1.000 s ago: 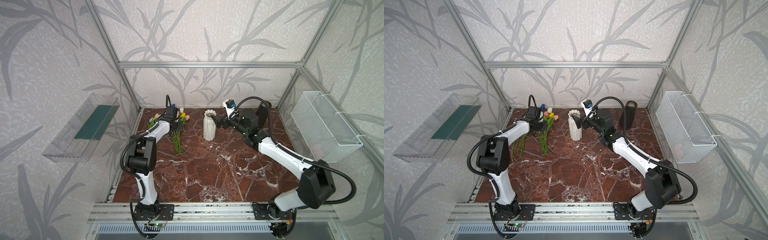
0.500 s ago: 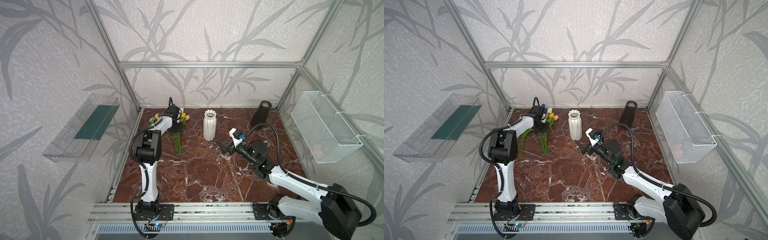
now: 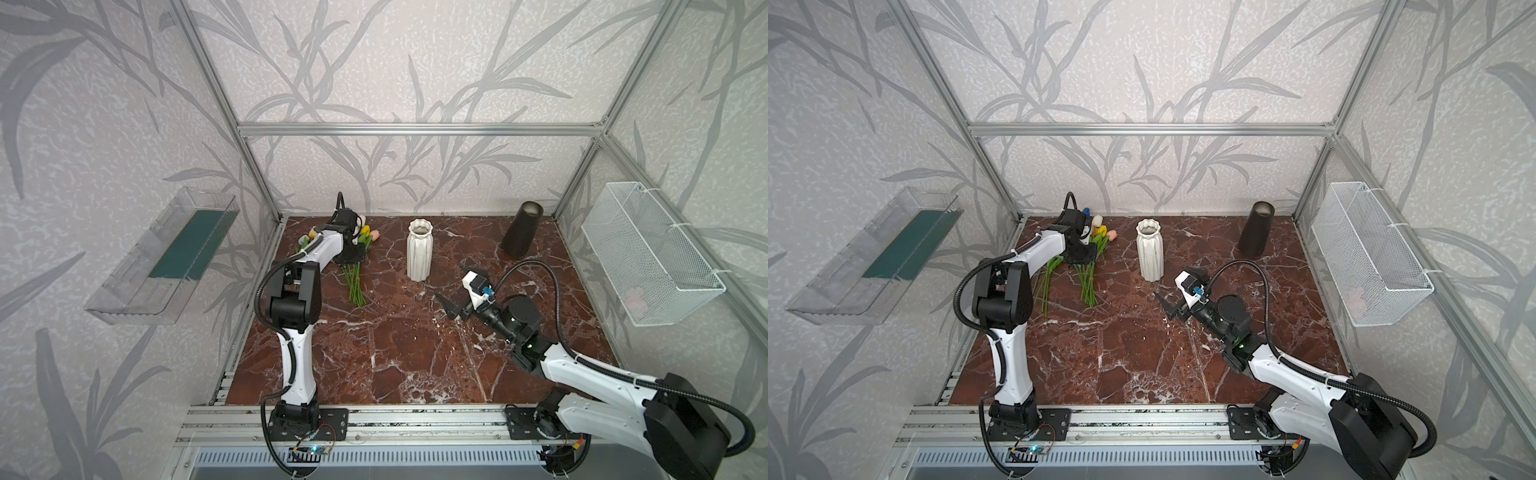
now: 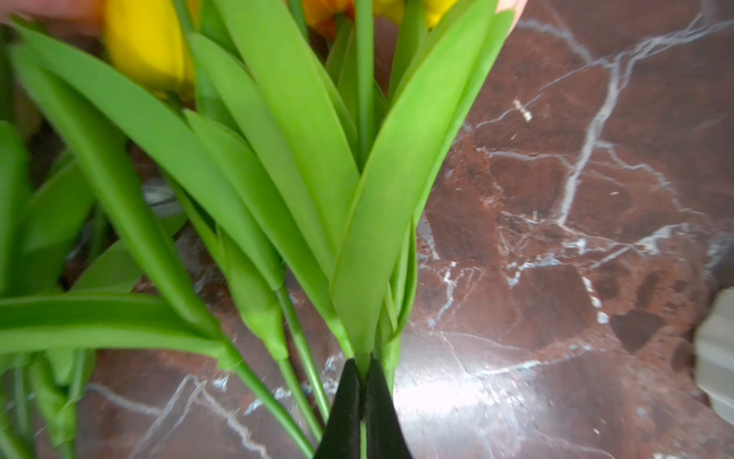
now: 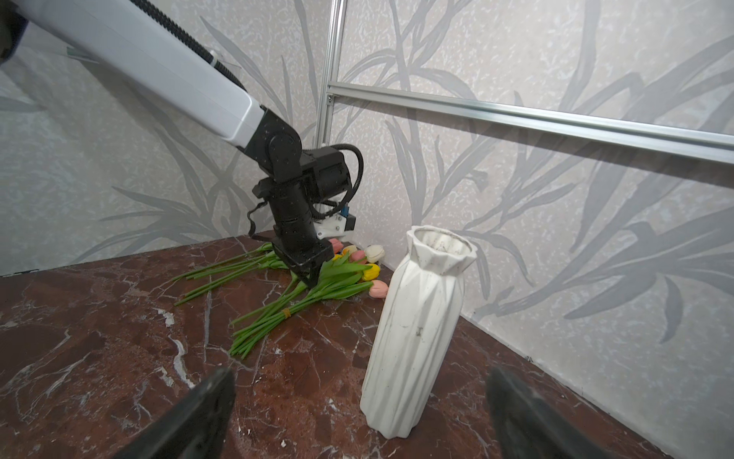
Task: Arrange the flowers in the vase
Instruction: 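Open and withdraw the right gripper while the left gripper grasps a tulip stem, then lift the white tulip with the left gripper and lower it into the white vase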
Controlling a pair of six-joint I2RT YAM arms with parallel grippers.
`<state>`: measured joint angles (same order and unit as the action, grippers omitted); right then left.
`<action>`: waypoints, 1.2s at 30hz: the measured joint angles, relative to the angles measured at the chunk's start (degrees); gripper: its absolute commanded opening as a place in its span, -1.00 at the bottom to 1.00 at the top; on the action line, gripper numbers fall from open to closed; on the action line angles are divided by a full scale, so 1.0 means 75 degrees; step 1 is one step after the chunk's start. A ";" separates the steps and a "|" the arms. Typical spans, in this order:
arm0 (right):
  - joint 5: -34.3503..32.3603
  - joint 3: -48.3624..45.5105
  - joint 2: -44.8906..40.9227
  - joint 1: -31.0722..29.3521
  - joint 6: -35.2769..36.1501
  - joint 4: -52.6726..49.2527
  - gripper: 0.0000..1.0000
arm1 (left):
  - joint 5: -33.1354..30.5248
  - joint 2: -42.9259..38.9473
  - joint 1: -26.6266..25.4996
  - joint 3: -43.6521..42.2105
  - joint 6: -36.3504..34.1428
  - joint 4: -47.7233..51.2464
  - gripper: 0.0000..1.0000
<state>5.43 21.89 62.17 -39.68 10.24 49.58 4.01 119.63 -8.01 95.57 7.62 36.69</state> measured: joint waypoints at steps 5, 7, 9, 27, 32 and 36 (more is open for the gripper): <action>-0.0082 -0.0382 0.0064 -0.0175 0.0160 0.0428 0.99 | -0.0006 -0.1247 -0.0009 -0.0312 0.0152 -0.0058 -1.00; -0.0157 -0.0507 0.0262 -0.0254 0.0233 0.0886 0.98 | -0.0003 -0.1853 -0.0012 -0.0557 0.0204 -0.0175 -1.00; -0.0271 -0.0702 0.0519 -0.0332 0.0312 0.1352 0.98 | 0.0050 -0.2503 -0.0017 -0.0930 0.0265 -0.0411 -1.00; -0.1355 -0.1644 0.0635 -0.0525 0.0927 0.2270 0.98 | 0.2314 -0.5488 -0.1810 -0.3896 -0.0015 -0.7743 -1.00; -0.1387 -0.1690 0.1169 -0.0589 0.0947 0.2804 0.98 | 0.2649 -0.4596 -0.2092 -0.3305 0.0146 -0.9168 -1.00; -0.1524 -0.1722 0.1309 -0.0650 0.0959 0.3086 0.98 | 0.2728 -0.3867 -0.2168 -0.2865 0.0245 -0.9958 -1.00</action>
<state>-6.00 8.97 71.99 -44.56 17.43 72.73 24.47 90.63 -24.27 74.08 9.45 -38.00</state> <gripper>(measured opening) 0.991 0.048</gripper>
